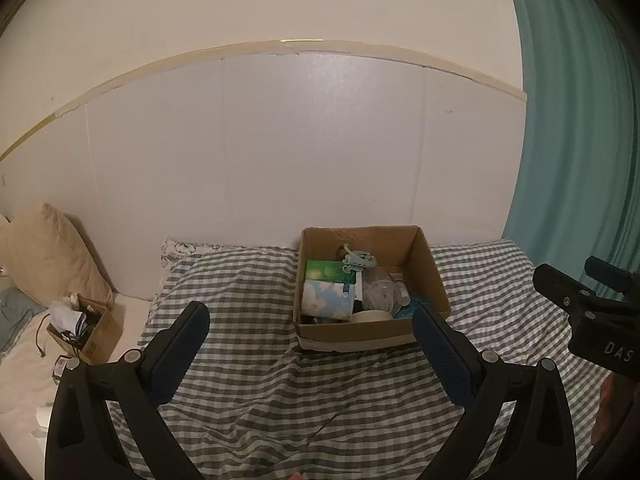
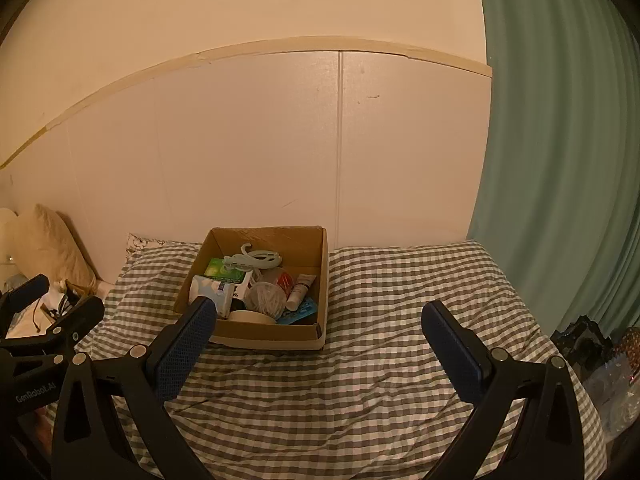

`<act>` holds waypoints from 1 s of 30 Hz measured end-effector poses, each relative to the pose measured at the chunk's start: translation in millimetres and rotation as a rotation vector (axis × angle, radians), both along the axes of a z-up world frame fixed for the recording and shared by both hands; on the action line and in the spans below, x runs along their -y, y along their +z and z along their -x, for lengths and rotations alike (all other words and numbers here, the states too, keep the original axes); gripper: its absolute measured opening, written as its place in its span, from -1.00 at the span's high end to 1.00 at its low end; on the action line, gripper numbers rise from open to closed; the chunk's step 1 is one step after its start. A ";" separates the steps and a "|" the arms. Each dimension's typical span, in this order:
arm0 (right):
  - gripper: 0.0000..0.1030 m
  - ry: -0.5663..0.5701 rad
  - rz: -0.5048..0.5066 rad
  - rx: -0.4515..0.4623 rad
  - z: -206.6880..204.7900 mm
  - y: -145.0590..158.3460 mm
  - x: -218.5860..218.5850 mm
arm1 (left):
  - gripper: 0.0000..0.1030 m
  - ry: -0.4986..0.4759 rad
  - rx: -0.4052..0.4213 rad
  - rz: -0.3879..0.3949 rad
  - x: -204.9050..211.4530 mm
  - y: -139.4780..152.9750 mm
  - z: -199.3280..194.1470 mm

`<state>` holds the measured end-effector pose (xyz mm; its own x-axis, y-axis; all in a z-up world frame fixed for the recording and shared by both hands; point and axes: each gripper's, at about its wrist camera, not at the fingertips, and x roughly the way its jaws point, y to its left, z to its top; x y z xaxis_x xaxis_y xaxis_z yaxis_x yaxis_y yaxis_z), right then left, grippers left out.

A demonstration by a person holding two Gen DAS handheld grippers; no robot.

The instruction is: Organize objects

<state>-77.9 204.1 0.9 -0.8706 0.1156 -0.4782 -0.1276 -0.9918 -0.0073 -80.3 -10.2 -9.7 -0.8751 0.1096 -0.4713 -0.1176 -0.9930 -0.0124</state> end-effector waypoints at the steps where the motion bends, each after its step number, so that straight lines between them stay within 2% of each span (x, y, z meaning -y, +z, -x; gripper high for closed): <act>1: -0.99 0.000 0.000 0.001 -0.1 -0.2 0.0 | -1.00 -0.001 -0.001 0.002 0.0 0.2 -0.2; 30: -0.99 0.009 -0.007 0.010 1.6 -3.2 0.8 | -1.00 0.026 -0.002 0.010 1.2 -1.4 0.7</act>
